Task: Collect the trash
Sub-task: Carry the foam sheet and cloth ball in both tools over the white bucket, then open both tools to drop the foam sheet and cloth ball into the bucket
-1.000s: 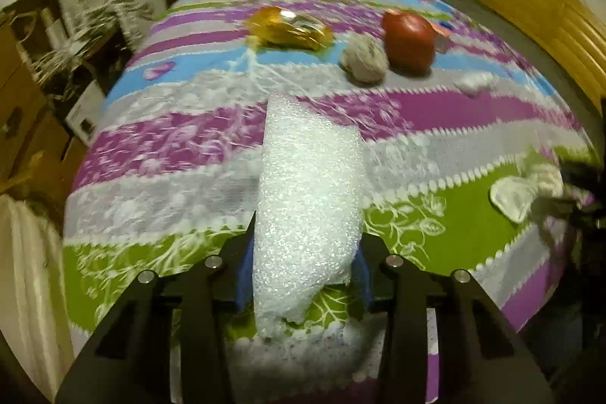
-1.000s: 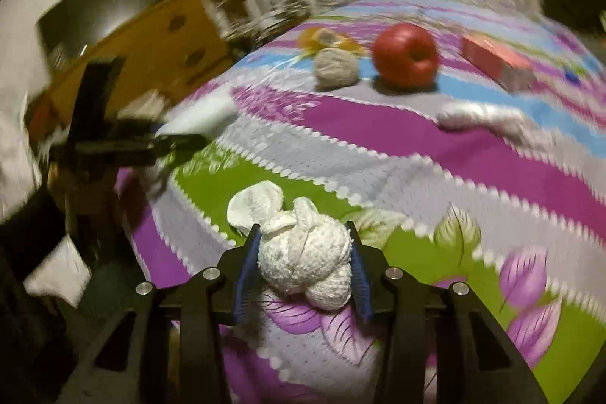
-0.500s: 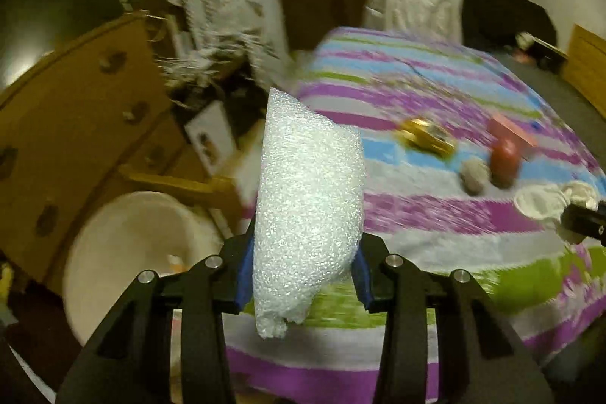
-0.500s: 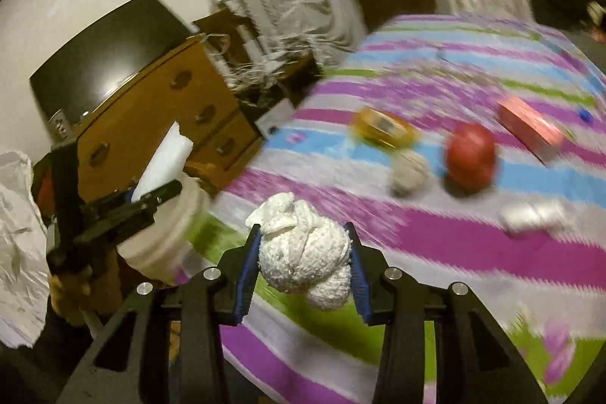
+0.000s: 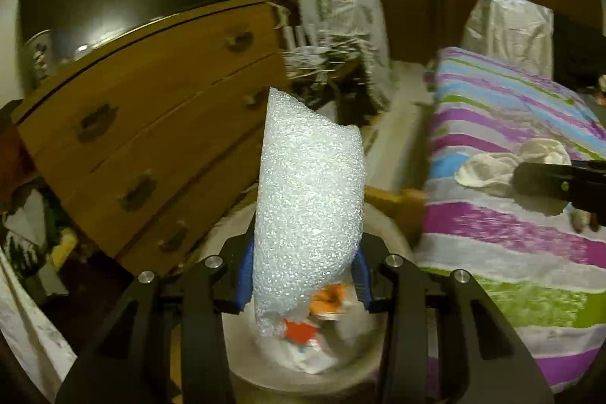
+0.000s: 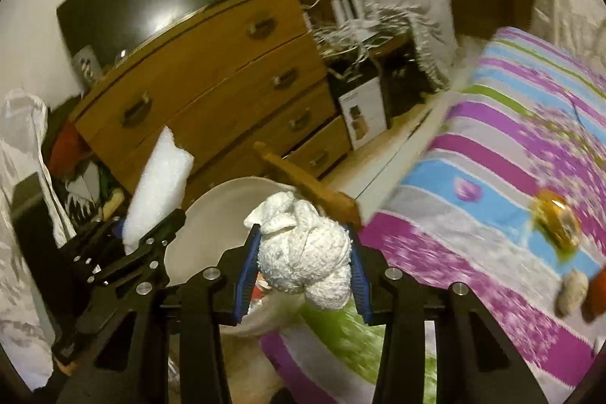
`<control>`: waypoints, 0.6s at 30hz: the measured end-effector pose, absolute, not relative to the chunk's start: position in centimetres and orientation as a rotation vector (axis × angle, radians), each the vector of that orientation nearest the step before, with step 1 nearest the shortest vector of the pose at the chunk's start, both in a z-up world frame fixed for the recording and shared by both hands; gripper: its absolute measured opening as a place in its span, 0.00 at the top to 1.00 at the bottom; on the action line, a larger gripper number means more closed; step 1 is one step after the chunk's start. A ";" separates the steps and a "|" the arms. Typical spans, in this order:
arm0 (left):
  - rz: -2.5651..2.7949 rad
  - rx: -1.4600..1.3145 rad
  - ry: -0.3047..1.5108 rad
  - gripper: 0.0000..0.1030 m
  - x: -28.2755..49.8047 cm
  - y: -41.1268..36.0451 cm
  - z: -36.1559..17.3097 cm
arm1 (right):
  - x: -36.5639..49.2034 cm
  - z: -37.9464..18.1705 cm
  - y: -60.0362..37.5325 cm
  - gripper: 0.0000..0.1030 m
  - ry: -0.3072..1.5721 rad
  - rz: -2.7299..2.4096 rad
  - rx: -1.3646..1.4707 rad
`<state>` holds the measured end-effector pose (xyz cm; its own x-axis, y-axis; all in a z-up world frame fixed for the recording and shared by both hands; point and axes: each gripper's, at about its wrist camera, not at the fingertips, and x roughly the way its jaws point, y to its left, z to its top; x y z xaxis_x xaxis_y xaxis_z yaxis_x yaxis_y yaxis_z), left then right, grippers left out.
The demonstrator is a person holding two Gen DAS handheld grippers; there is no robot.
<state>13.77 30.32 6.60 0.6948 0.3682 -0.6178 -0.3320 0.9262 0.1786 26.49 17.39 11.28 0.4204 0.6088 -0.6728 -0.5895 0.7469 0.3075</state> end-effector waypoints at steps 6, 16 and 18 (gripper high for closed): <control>0.455 0.056 0.727 0.61 13.2 33.7 5.0 | 27.0 10.1 24.6 0.57 0.885 0.786 -0.062; 0.476 0.058 0.737 0.61 13.1 35.1 3.8 | 26.0 8.5 28.0 0.57 0.909 0.795 -0.117; 0.475 0.058 0.738 0.61 13.2 35.1 3.7 | 25.9 8.4 28.4 0.57 0.905 0.789 -0.131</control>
